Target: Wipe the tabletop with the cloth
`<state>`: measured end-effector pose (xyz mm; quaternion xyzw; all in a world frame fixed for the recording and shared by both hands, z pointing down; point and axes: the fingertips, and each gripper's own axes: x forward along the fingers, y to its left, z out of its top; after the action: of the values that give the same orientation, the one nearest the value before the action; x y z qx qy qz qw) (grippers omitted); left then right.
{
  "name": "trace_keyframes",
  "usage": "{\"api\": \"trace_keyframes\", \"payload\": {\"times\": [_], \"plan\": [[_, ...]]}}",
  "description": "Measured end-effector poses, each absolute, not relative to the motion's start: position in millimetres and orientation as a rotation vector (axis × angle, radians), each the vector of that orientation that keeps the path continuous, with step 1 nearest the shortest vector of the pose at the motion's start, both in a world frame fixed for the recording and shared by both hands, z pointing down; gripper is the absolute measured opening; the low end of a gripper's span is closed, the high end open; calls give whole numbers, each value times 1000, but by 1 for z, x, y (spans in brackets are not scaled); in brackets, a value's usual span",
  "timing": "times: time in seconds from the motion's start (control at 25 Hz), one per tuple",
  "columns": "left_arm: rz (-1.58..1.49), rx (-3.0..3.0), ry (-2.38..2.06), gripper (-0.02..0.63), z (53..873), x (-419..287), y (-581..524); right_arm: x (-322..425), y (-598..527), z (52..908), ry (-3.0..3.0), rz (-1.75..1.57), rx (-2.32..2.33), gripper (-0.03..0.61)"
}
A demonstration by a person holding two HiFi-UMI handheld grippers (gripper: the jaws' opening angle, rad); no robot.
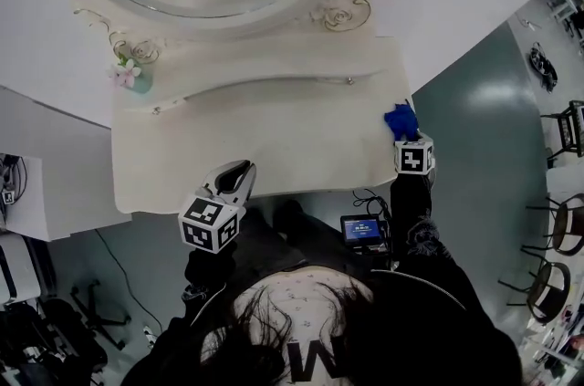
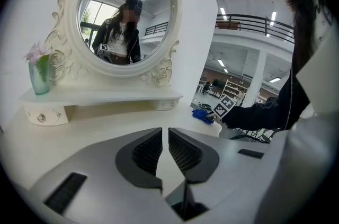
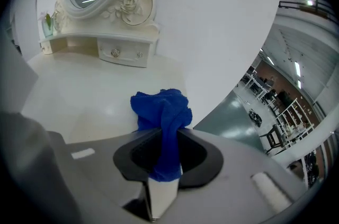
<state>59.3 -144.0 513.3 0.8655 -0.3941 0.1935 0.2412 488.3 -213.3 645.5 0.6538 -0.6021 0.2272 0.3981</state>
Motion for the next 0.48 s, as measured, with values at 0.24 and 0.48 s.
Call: {"api": "trace_keyframes", "payload": {"times": [0.24,0.48], "plan": [[510,2346,-1118,20,511,32,-138,484,-208,630,-1484,608,1756,83],[471,2317,-1177,20,508,-19,-135,411,-229,590,-1657,604,1784,83]]}}
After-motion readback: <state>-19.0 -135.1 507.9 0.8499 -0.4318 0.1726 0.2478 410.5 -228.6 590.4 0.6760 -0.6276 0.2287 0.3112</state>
